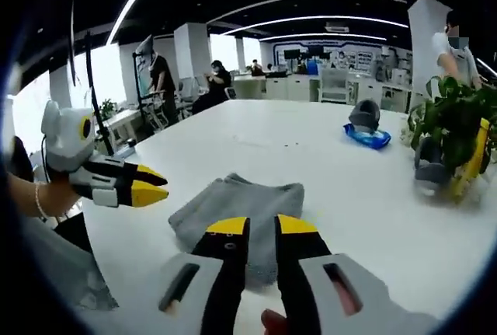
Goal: Fold the towel on the table until its edges align and the towel forms a compact rectangular stack.
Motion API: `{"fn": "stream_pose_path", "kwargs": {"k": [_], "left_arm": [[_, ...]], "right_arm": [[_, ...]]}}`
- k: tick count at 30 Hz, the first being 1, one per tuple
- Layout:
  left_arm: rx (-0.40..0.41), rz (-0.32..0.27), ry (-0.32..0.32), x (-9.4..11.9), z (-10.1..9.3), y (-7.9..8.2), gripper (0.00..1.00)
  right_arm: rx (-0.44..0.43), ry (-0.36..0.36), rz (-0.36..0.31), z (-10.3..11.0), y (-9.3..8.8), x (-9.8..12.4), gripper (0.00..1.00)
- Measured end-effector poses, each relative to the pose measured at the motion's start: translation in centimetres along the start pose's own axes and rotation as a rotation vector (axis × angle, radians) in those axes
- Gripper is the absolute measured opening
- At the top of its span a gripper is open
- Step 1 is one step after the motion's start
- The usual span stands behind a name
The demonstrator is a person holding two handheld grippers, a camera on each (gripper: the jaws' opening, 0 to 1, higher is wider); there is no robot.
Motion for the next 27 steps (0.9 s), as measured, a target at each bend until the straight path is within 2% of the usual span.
{"fn": "stream_pose_path", "kwargs": {"k": [3, 7, 11, 15, 18, 20, 21, 27], "left_arm": [[-0.039, -0.093, 0.003, 1.8, 0.3, 0.8, 0.41], [-0.028, -0.115, 0.021, 4.0, 0.3, 0.8, 0.53], [-0.017, -0.136, 0.01, 5.8, 0.0, 0.3, 0.62], [0.015, -0.164, -0.014, 7.2, -0.7, -0.1, 0.72], [0.024, -0.195, -0.003, 8.0, -1.0, -0.5, 0.85], [0.021, -0.214, 0.019, 8.4, -1.0, -0.8, 0.97], [0.014, -0.216, 0.036, 8.6, -1.0, -1.0, 0.99], [-0.033, -0.165, 0.088, 9.5, -0.8, -2.4, 1.0]], "right_arm": [[-0.021, -0.029, -0.05, 0.1, 1.1, 2.2, 0.28], [-0.015, -0.06, -0.083, 0.0, 1.3, 4.0, 0.37], [-0.071, -0.117, -0.123, -0.4, 1.0, 5.5, 0.58], [-0.069, -0.136, -0.137, -0.2, 0.7, 6.8, 0.72], [-0.066, -0.154, -0.156, -0.1, 0.5, 7.6, 0.85], [-0.073, -0.18, -0.195, 0.0, 0.5, 8.0, 0.95], [-0.072, -0.186, -0.21, 0.0, 0.4, 8.1, 1.0], [-0.062, -0.198, -0.196, 0.8, -1.7, 8.5, 1.0]]}}
Point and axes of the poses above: the point that each gripper's makers call its tool centre point, and the gripper's own axes: x roughly backward along the fingers, z roughly to its left, y roughly out of its top, the point moved 8 cm from there along x, roughly backward along the fingers, and after that the axes turned 1 degree about x, right-handed, at the moved point
